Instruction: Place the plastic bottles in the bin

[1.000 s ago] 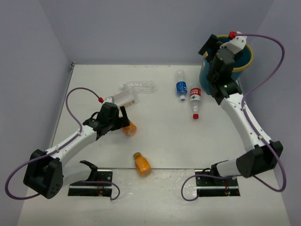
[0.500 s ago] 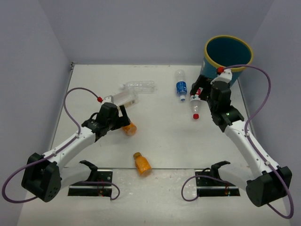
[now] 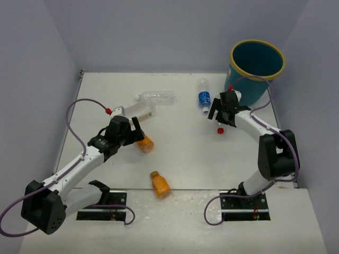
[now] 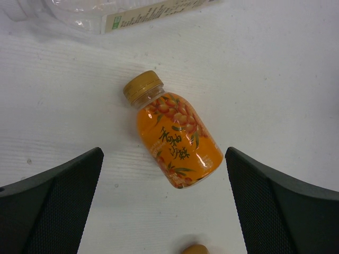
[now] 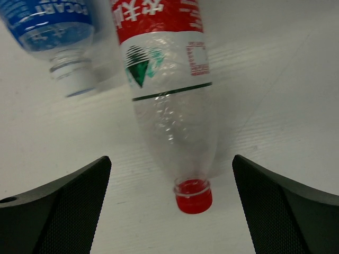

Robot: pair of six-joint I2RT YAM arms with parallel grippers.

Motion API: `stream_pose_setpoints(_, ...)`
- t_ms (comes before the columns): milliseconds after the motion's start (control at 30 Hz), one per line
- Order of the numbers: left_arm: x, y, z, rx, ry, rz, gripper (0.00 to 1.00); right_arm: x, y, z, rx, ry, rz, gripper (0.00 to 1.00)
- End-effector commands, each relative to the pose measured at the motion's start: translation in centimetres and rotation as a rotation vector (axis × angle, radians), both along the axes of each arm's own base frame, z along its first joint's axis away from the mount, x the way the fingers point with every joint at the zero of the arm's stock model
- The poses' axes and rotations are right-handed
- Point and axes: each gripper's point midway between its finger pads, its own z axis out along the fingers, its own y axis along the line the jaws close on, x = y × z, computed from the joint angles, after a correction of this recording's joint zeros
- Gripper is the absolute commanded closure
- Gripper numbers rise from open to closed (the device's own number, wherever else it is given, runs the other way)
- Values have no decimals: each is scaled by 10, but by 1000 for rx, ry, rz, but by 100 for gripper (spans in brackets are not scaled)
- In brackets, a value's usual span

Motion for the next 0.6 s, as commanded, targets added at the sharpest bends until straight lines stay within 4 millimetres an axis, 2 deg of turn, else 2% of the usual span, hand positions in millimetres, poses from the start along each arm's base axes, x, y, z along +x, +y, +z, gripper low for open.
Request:
stream_pose_setpoints(0, 10, 6, 28, 19, -78, 31, 0, 13, -7, -6, 32, 58, -40, 1)
stream_pose_setpoints(133, 12, 7, 32, 18, -91, 41, 0, 16, -9, -19, 19, 135, -64, 3)
stream_pose_setpoints(167, 13, 7, 33, 18, -93, 44, 0, 19, -11, -21, 11, 149, -83, 7)
stream_pose_setpoints(233, 13, 6, 32, 15, -93, 40, 0, 18, -14, -24, 0, 168, -117, 19)
stream_pose_setpoints(400, 15, 5, 35, 22, -105, 26, 0, 11, -20, -24, -14, 164, -156, 65)
stream_pose_setpoints(467, 15, 5, 39, 21, -120, 19, 0, 6, -24, -21, -24, 158, -162, 73)
stream_pose_setpoints(567, 15, 5, 41, 22, -131, 11, 0, 0, -26, -14, -28, 143, -165, 78)
